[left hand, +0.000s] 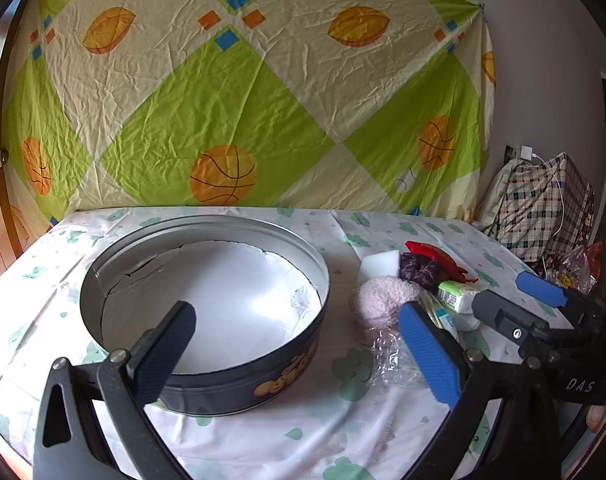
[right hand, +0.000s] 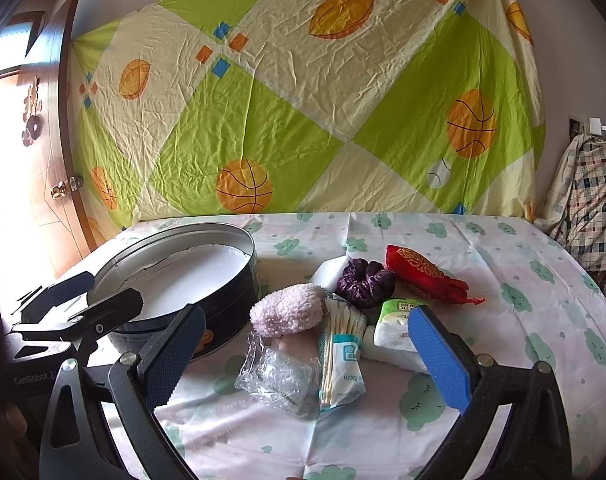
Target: Organize soft objects
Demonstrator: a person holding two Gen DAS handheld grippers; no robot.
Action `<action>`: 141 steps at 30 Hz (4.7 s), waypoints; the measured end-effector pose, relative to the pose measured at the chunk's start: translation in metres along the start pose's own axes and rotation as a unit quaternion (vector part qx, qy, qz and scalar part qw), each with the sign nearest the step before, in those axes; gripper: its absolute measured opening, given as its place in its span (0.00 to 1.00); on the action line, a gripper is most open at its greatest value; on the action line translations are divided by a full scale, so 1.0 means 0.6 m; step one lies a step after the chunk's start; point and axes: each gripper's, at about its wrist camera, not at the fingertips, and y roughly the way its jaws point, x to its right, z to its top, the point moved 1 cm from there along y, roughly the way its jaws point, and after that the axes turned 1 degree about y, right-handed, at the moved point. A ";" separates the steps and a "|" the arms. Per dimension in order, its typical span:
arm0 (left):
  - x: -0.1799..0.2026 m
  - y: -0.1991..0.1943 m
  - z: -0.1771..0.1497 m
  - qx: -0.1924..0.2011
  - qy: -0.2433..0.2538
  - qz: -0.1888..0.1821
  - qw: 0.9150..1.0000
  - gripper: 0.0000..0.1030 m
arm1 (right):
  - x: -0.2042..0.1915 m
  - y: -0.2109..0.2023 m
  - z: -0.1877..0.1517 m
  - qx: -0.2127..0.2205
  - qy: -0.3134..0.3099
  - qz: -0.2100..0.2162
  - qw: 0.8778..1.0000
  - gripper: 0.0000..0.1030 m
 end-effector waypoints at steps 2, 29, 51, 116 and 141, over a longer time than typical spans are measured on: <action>-0.002 0.000 0.000 0.001 0.000 0.001 1.000 1.00 | -0.001 0.002 -0.001 -0.001 -0.001 0.000 1.000 0.99; -0.007 0.002 -0.001 0.000 -0.001 0.002 1.000 1.00 | 0.002 0.010 -0.014 -0.008 0.005 0.001 1.000 0.99; -0.008 0.004 -0.009 -0.002 -0.002 0.003 1.000 1.00 | 0.011 0.015 -0.023 -0.012 0.013 -0.003 1.000 0.99; 0.072 0.070 -0.057 -0.016 0.030 -0.142 0.989 0.11 | 0.054 0.134 -0.074 -0.146 -0.025 0.011 0.989 0.32; 0.059 0.048 -0.062 0.031 0.009 -0.128 0.991 0.11 | 0.039 0.031 -0.065 0.049 -0.044 -0.008 0.998 0.27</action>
